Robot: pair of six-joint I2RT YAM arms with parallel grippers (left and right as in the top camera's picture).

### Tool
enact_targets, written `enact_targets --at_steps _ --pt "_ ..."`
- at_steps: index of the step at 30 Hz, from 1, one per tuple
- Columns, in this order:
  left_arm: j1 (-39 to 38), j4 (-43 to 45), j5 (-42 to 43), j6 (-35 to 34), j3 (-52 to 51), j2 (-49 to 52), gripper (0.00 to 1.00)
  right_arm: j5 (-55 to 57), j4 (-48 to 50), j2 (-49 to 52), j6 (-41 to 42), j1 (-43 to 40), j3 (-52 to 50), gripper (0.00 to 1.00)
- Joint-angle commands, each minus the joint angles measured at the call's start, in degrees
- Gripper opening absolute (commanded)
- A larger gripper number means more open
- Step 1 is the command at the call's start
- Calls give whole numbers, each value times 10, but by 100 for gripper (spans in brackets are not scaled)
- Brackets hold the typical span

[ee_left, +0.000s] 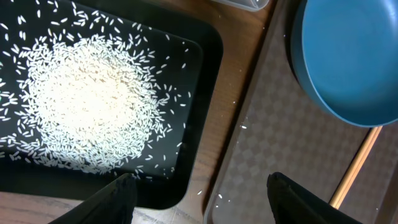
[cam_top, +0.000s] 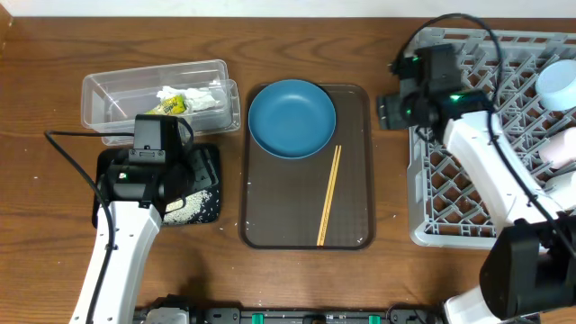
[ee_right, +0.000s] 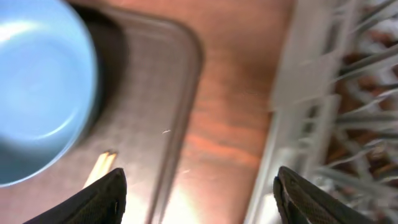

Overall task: Sort waste into correct bins and load items into the dishwasher rack
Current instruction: 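Grasp the teal plate on the brown tray with the right gripper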

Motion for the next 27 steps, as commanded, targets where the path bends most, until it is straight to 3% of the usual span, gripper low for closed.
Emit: enact_targets --at_steps 1,10,15,20,24,27 --pt "2 -2 -3 -3 3 -1 70 -27 3 -4 57 28 -8 73" --pt "2 -1 -3 -3 3 -1 70 -23 110 60 152 95 -14 73" --pt "2 -2 -3 -3 3 -1 70 -23 173 127 190 113 -14 66" --pt "2 -2 -3 -3 3 -1 70 -21 213 187 210 122 -14 51" --pt "2 -2 -3 -3 3 -1 71 -21 229 207 238 121 -14 15" --pt "2 -2 -3 -3 3 -1 70 -18 248 200 238 116 -13 1"
